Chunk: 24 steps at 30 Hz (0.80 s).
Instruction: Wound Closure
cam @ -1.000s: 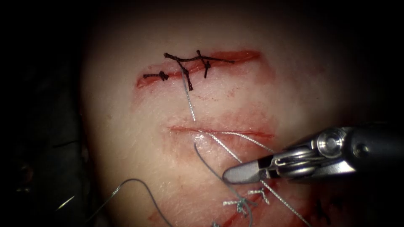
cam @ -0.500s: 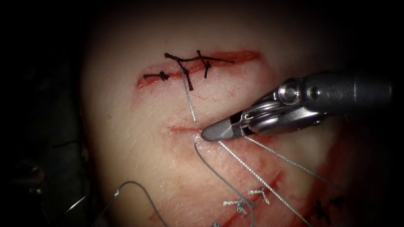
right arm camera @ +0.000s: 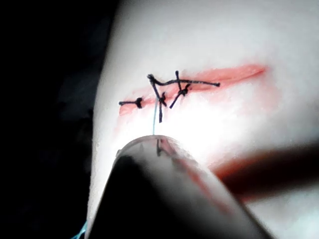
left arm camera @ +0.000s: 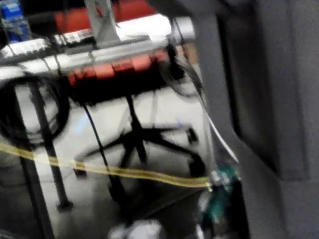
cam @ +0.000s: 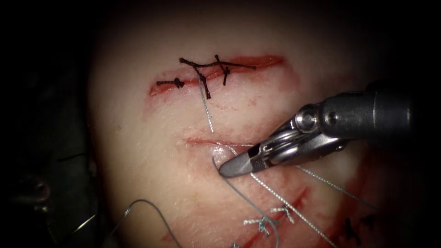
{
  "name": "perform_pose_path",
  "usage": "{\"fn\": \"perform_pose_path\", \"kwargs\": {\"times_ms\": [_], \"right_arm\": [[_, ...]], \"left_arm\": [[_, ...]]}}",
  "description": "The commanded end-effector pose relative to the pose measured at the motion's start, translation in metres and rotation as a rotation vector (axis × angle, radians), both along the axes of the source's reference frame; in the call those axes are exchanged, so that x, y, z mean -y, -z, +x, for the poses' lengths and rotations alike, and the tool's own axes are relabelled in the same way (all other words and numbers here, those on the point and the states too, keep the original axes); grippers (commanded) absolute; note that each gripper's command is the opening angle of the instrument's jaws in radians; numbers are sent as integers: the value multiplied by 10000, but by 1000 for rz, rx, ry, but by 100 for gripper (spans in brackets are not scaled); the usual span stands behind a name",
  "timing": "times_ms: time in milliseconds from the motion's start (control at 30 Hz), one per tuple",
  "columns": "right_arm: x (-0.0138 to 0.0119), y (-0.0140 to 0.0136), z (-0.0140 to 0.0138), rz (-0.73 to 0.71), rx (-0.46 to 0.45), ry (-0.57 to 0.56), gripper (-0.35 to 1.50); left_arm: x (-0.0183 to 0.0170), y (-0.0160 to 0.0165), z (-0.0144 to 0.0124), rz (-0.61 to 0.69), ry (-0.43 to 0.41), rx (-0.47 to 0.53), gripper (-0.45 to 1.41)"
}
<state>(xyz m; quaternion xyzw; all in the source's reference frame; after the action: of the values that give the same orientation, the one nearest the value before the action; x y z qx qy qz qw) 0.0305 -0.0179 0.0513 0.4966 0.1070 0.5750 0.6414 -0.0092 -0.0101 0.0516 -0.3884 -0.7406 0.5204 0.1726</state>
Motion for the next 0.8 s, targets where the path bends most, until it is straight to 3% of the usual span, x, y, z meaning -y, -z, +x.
{"fn": "perform_pose_path", "kwargs": {"times_ms": [33, 67, 167, 300, 500, 800], "right_arm": [[-5, 1, 12, 0, -2, -4, 44], [-7, 4, 12, 1, -5, -10, 58], [-19, 13, 10, -5, -1, -39, 46], [-28, 21, 8, -6, 1, -59, 47], [-25, 25, 7, -5, -2, -56, 63], [-15, 10, 17, -22, 5, -56, 54]], "left_arm": [[4, -6, -5, -1, -1, 0, -45], [4, -6, -6, -1, -2, 1, -45], [5, -6, -6, -2, -3, 1, -45], [5, -7, -6, -2, -4, 2, -45], [5, -7, -6, -2, -2, 1, -45], [5, -7, -8, -2, -3, 1, -45]]}}
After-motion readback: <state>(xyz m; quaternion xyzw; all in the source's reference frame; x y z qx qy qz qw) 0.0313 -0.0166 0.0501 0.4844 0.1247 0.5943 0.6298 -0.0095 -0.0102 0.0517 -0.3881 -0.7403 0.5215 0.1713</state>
